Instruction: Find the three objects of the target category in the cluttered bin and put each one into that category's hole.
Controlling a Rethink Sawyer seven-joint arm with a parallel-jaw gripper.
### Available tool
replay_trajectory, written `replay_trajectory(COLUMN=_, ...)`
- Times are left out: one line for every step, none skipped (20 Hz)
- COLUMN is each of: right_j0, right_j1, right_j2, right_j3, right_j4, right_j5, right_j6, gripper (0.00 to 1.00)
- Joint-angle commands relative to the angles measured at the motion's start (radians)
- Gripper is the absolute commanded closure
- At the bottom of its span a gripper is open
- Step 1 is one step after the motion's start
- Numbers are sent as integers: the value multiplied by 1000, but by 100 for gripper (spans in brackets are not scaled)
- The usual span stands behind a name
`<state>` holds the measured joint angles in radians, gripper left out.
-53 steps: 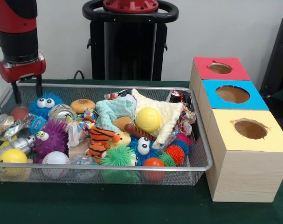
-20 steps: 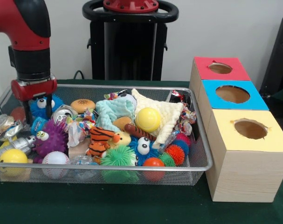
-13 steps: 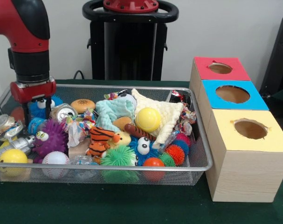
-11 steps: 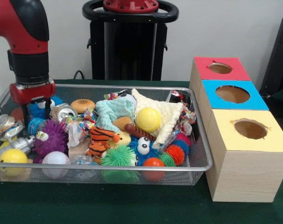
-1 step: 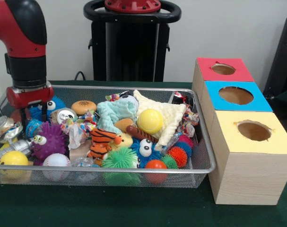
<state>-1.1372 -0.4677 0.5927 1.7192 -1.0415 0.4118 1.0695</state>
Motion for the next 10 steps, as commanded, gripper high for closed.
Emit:
replay_trajectory(right_j0=16, right_j1=88, right_j2=-78, right_j3=-67, right_j4=-44, right_j5=-15, right_j6=35, gripper=100)
replay_trajectory(right_j0=16, right_j1=88, right_j2=-78, right_j3=-67, right_j4=-39, right_j5=-10, right_j6=35, gripper=100)
replay_trajectory(right_j0=20, right_j1=87, right_j2=-81, right_j3=-68, right_j4=-38, right_j5=-8, right_j6=39, gripper=100)
replay_trajectory(right_j0=23, right_j1=86, right_j2=-86, right_j3=-70, right_j4=-38, right_j5=-2, right_j6=41, gripper=100)
replay_trajectory(right_j0=24, right_j1=86, right_j2=-87, right_j3=-71, right_j4=-38, right_j5=-1, right_j6=41, gripper=100)
replay_trajectory(right_j0=26, right_j1=86, right_j2=-88, right_j3=-72, right_j4=-39, right_j5=0, right_j6=41, gripper=100)
replay_trajectory(right_j0=26, right_j1=87, right_j2=-87, right_j3=-73, right_j4=-38, right_j5=3, right_j6=38, gripper=100)
replay_trajectory(right_j0=32, right_j1=87, right_j2=-93, right_j3=-76, right_j4=-34, right_j5=11, right_j6=45, gripper=100)
replay_trajectory(right_j0=31, right_j1=88, right_j2=-92, right_j3=-76, right_j4=-32, right_j5=12, right_j6=42, gripper=100)
replay_trajectory(right_j0=32, right_j1=87, right_j2=-94, right_j3=-76, right_j4=-31, right_j5=11, right_j6=44, gripper=100)
